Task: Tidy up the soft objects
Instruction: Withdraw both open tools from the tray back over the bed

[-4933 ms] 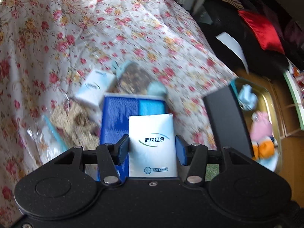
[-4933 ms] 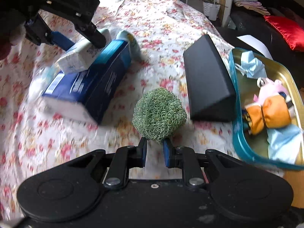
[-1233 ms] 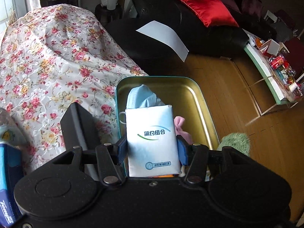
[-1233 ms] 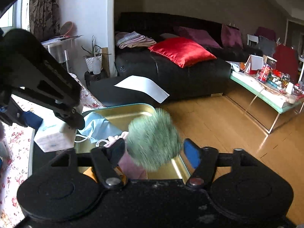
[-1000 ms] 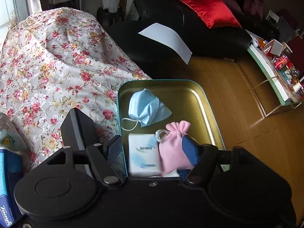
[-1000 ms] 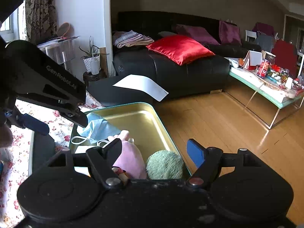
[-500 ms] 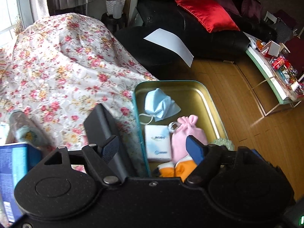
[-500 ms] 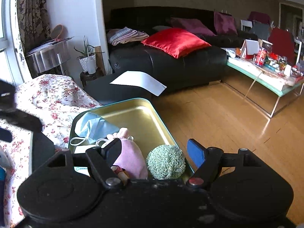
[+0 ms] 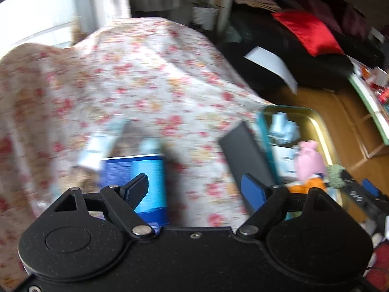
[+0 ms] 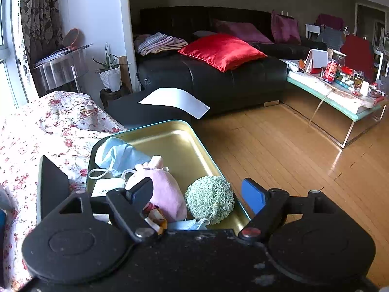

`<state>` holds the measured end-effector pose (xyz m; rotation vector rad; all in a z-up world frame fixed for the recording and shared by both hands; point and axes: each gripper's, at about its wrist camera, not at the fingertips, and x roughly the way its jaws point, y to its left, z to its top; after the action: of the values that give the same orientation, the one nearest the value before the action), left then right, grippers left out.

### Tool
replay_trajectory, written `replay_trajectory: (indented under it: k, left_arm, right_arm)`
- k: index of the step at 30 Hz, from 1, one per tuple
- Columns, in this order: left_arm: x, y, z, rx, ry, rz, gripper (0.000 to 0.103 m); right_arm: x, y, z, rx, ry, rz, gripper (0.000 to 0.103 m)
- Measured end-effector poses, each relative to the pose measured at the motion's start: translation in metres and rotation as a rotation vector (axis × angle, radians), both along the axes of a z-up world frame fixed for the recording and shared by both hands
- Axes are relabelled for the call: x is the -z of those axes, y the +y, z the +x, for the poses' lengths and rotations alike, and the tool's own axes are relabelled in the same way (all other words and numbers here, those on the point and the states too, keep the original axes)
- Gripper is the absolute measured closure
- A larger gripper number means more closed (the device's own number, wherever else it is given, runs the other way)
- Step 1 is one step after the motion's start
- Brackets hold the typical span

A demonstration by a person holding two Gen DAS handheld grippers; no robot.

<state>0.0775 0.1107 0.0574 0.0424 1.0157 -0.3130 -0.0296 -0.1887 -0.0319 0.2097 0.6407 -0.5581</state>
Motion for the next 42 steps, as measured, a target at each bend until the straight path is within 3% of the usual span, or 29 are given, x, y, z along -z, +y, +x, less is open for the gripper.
replay_trajectory:
  k: [8, 16, 22, 28, 32, 42]
  left_arm:
    - [-0.005, 0.082, 0.002, -0.14, -0.022, 0.057, 0.023]
    - [0.019, 0.136, 0.016, -0.237, 0.021, 0.059, 0.023]
    - [0.036, 0.157, 0.029, -0.266, 0.05, 0.031, 0.023]
    - [0.05, 0.168, 0.042, -0.259, 0.055, 0.05, 0.023]
    - [0.06, 0.177, 0.059, -0.298, 0.088, -0.005, 0.023]
    - [0.074, 0.179, 0.089, -0.226, 0.055, 0.051, 0.022]
  right_arm:
    - [-0.002, 0.018, -0.005, -0.04, 0.013, -0.045, 0.022]
    - [0.0, 0.038, -0.007, -0.078, 0.049, -0.088, 0.021]
    - [0.001, 0.051, -0.009, -0.092, 0.074, -0.105, 0.02]
    - [0.003, 0.065, -0.007, -0.106, 0.107, -0.124, 0.02]
    - [0.003, 0.072, -0.008, -0.115, 0.123, -0.132, 0.02]
    - [0.002, 0.082, -0.011, -0.098, 0.155, -0.116, 0.02]
